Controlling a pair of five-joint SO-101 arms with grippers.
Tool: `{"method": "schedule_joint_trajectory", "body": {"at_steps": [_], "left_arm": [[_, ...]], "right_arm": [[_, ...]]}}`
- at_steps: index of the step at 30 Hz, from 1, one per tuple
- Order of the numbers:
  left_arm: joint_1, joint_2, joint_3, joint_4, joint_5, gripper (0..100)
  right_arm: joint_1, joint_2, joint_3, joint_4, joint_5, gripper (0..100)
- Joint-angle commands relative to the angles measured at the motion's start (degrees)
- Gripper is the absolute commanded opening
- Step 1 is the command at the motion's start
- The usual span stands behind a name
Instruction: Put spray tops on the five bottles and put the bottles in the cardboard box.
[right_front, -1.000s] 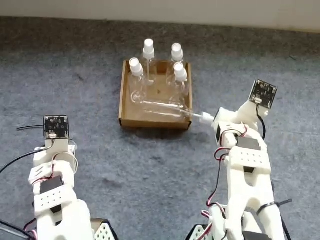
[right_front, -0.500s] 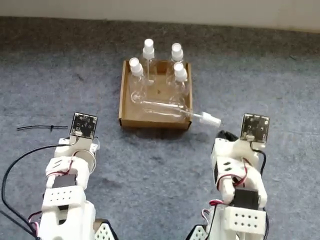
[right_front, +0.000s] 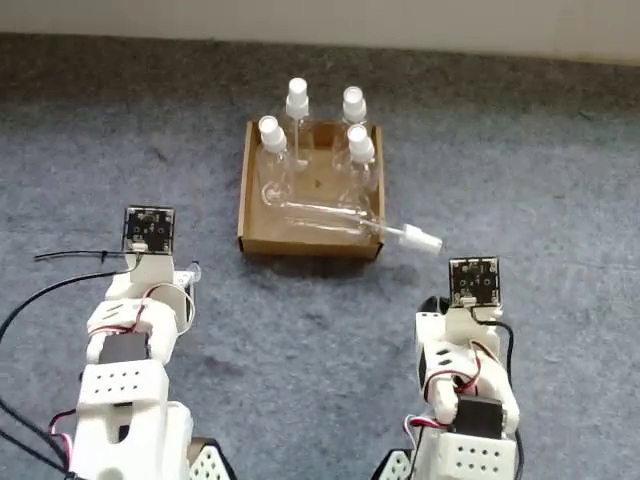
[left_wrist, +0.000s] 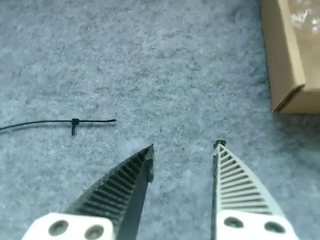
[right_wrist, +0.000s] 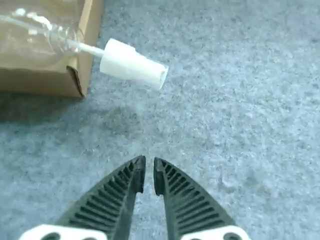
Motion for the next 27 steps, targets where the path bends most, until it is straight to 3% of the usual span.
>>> {"method": "schedule_joint_trajectory", "body": {"at_steps": [1, 4, 12, 22, 24, 27], "left_arm": [[1.01, -1.01, -2.51, 0.62, 7.74, 19], [1.10, -1.01, 1.71, -1.49, 8.00, 19], [0.66, -0.57, 14.11, -23.82, 8.09, 19], [-3.21, -3.21, 12.09, -22.24, 8.44, 19], [-3.74, -7.08, 11.47, -17.58, 8.44, 19], [-3.56, -15.69, 9.36, -3.25, 8.44, 19]], "right_arm": [[0.31, -0.57, 3.21, -0.04, 1.14, 0.6], [0.40, -0.57, 5.85, -0.04, 1.23, 0.6], [0.66, -0.13, 6.46, 0.31, 1.23, 0.6], [0.66, -0.04, 6.55, 0.31, 1.23, 0.6], [0.66, -0.04, 6.55, 0.31, 1.23, 0.6], [0.66, -0.04, 6.55, 0.31, 1.23, 0.6]]}}
